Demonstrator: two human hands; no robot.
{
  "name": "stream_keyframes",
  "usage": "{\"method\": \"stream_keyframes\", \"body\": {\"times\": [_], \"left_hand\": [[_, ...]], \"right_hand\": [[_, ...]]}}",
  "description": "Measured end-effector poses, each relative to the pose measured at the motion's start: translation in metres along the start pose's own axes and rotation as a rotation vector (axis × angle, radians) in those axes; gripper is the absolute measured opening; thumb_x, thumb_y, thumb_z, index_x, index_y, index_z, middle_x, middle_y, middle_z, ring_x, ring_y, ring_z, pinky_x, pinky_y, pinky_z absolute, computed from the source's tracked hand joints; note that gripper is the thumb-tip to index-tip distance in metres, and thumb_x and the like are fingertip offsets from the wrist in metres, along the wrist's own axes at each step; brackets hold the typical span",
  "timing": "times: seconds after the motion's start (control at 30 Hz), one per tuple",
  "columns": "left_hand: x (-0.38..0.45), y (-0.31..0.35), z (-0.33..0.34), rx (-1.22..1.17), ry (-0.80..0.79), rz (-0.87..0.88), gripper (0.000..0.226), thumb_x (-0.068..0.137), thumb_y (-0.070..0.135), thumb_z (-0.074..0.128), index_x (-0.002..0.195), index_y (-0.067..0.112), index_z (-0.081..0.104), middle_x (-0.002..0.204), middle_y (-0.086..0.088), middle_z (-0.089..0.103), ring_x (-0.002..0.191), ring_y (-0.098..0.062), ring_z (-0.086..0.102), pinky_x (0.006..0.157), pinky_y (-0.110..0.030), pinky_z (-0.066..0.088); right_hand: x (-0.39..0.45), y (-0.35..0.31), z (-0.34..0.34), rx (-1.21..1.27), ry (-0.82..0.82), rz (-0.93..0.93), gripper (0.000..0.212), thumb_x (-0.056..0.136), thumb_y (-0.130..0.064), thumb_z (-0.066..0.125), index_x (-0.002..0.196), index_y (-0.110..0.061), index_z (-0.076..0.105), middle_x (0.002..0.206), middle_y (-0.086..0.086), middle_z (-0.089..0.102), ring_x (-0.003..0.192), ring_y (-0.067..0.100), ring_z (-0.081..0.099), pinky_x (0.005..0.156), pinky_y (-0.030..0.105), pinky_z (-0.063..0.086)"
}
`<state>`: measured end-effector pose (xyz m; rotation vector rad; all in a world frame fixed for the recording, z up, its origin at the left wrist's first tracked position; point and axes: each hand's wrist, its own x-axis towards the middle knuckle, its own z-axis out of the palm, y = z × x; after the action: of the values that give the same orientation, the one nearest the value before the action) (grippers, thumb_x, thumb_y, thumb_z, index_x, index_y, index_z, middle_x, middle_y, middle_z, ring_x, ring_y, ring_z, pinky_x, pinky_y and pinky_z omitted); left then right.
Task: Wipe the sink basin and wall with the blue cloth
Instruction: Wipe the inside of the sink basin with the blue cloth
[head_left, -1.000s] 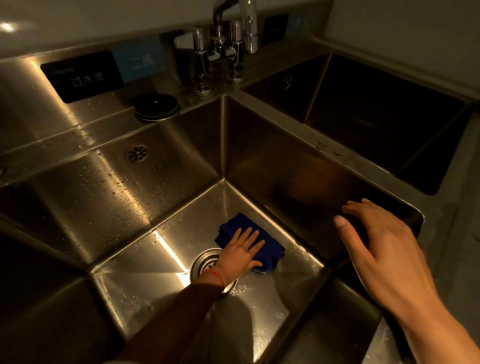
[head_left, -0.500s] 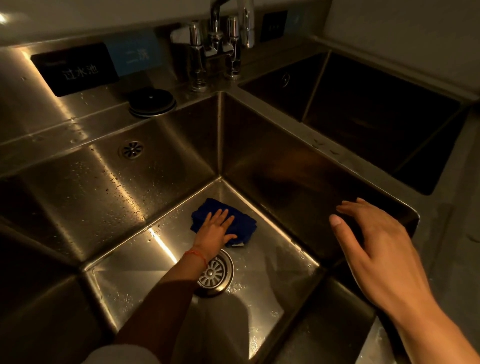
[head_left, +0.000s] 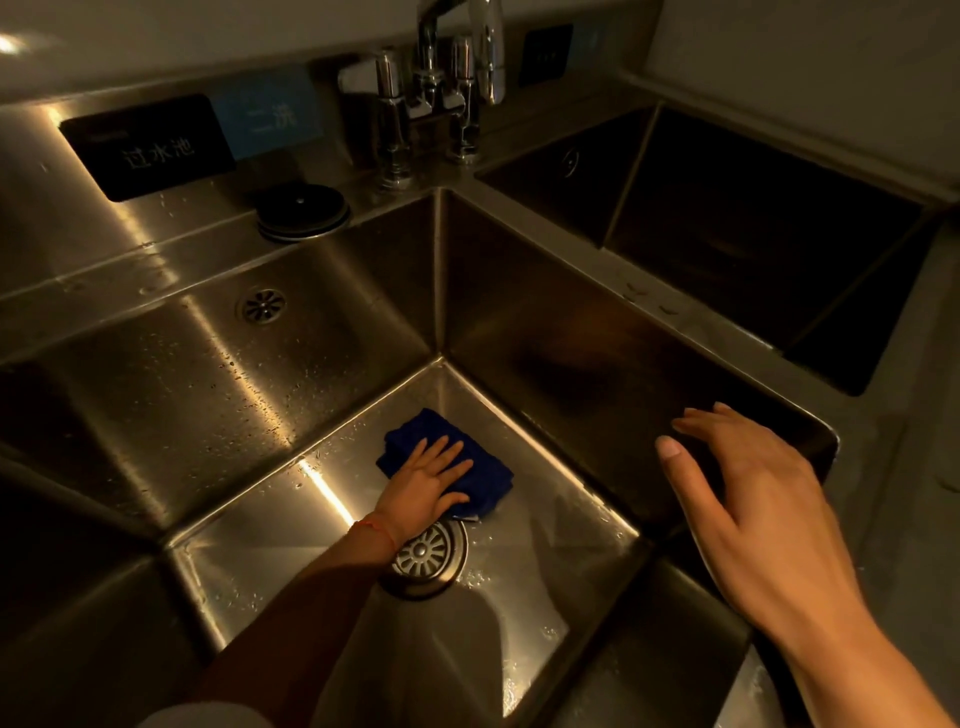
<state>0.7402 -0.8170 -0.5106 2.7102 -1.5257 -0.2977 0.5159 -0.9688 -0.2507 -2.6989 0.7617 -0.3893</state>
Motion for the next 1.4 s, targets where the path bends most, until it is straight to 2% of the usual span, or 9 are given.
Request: {"method": "stream_keyframes", "body": {"times": [0.17,0.53,0.97,1.07,1.13,1.2,1.27,1.33,1.4], "left_hand": [[0.022,0.019,-0.001,-0.014,-0.006,-0.004,0.055,0.1,0.043,0.034,0.15,0.026,0.023,0.161,-0.001,0.008,0.149,-0.019,0.003,0.12,-0.036,-0.004],[0.063,0.041,-0.011,-0.036,-0.061,-0.01,0.058,0.1,0.041,0.035,0.151,0.017,0.02,0.161,-0.005,0.01,0.148,-0.023,0.005,0.12,-0.039,-0.001],[0.015,0.026,0.003,-0.08,0.006,0.058,0.056,0.1,0.043,0.036,0.15,0.023,0.024,0.16,0.002,0.014,0.148,-0.015,0.006,0.12,-0.031,-0.003],[-0.007,0.021,0.005,-0.096,0.094,0.123,0.054,0.095,0.039,0.052,0.143,0.017,0.041,0.154,-0.004,0.031,0.145,-0.022,0.025,0.12,-0.039,0.014],[-0.015,0.021,0.004,-0.061,0.188,0.177,0.053,0.078,0.034,0.075,0.125,0.013,0.063,0.135,-0.009,0.058,0.126,-0.029,0.054,0.102,-0.052,0.041],[-0.017,0.021,0.005,-0.027,0.224,0.183,0.052,0.069,0.033,0.082,0.116,0.012,0.069,0.124,-0.009,0.066,0.115,-0.029,0.063,0.091,-0.055,0.048],[-0.014,0.022,0.007,-0.025,0.193,0.185,0.051,0.077,0.034,0.075,0.122,0.013,0.065,0.132,-0.009,0.06,0.123,-0.03,0.056,0.1,-0.055,0.041],[-0.01,0.024,0.01,-0.065,0.111,0.155,0.052,0.092,0.038,0.056,0.138,0.015,0.049,0.15,-0.006,0.04,0.141,-0.027,0.033,0.117,-0.048,0.019],[-0.003,0.029,0.012,-0.059,0.052,0.114,0.054,0.098,0.042,0.041,0.147,0.02,0.033,0.158,-0.001,0.022,0.148,-0.021,0.013,0.121,-0.039,0.002]], "right_hand": [[0.0,0.001,0.002,-0.004,0.015,-0.008,0.053,0.091,-0.054,0.029,0.118,-0.017,0.057,0.124,0.004,0.059,0.124,0.007,0.036,0.106,0.04,0.028],[-0.001,-0.002,0.002,-0.005,0.007,0.001,0.055,0.086,-0.053,0.028,0.117,-0.018,0.058,0.123,0.002,0.059,0.127,0.015,0.041,0.106,0.04,0.028],[-0.001,-0.001,0.001,0.013,0.01,0.004,0.053,0.089,-0.052,0.03,0.116,-0.016,0.058,0.121,0.005,0.061,0.126,0.017,0.043,0.106,0.046,0.032],[-0.001,-0.001,0.001,0.019,0.014,0.003,0.052,0.091,-0.051,0.031,0.115,-0.015,0.059,0.12,0.006,0.061,0.126,0.018,0.043,0.106,0.047,0.033],[-0.001,-0.001,0.001,0.02,0.015,0.0,0.051,0.091,-0.051,0.032,0.115,-0.015,0.059,0.12,0.006,0.062,0.126,0.018,0.043,0.106,0.046,0.033],[-0.002,-0.001,0.001,0.029,0.013,0.004,0.05,0.092,-0.051,0.033,0.115,-0.015,0.059,0.12,0.006,0.061,0.126,0.018,0.043,0.106,0.046,0.033],[-0.001,-0.002,0.001,0.032,0.009,0.006,0.052,0.087,-0.05,0.031,0.115,-0.015,0.059,0.121,0.006,0.061,0.126,0.017,0.043,0.106,0.047,0.033],[-0.001,-0.002,0.002,0.029,0.006,0.008,0.053,0.086,-0.05,0.031,0.115,-0.015,0.059,0.121,0.006,0.061,0.126,0.018,0.043,0.106,0.047,0.033],[-0.001,-0.002,0.001,0.022,0.005,0.011,0.054,0.086,-0.05,0.031,0.115,-0.014,0.059,0.121,0.006,0.061,0.126,0.018,0.043,0.106,0.047,0.033]]}}
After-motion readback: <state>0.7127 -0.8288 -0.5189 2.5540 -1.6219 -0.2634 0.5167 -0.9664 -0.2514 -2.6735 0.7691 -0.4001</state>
